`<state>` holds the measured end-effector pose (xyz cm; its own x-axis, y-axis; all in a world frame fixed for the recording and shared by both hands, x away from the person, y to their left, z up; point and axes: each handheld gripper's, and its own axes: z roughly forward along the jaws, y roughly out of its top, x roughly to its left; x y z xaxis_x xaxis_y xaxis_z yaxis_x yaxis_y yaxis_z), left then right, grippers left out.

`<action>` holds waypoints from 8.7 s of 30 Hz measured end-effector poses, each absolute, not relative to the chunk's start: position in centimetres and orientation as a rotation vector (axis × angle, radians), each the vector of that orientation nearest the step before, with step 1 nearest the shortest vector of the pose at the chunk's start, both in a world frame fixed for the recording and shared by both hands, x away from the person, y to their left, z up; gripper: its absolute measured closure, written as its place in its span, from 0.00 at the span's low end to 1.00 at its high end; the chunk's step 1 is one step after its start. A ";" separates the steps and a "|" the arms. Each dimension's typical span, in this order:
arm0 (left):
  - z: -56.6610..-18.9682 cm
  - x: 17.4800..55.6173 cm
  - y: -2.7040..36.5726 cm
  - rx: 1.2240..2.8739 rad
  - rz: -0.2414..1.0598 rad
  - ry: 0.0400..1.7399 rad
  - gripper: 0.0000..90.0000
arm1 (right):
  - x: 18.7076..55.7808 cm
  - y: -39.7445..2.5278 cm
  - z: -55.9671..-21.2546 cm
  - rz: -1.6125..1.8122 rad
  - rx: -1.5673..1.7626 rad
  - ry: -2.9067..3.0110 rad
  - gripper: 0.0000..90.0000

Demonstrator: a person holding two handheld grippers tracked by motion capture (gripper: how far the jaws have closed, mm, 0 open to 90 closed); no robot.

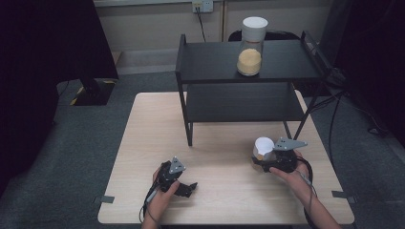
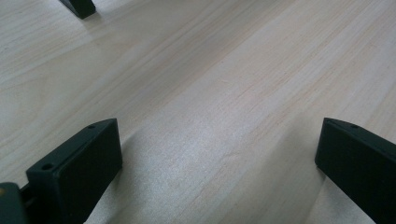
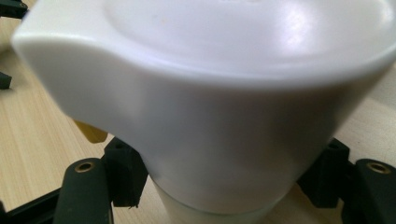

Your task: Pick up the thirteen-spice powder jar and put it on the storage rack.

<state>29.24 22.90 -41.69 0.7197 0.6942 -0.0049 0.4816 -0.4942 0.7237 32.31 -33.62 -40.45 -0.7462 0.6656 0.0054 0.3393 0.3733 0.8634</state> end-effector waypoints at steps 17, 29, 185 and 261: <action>-41.7 29.2 22.9 2.190 0.373 0.887 0.00 | 32.0 -34.1 -39.5 1.278 0.871 2.291 0.34; -41.7 29.2 22.9 2.190 0.373 0.887 0.00 | 31.8 -34.7 -36.9 1.258 0.835 2.317 0.34; -41.7 29.2 22.8 2.188 0.374 0.893 0.00 | 40.1 -32.6 -7.9 1.216 0.996 2.101 0.34; -41.7 29.2 22.8 2.187 0.376 0.893 0.00 | 36.4 -35.7 -11.6 1.281 1.005 2.082 0.01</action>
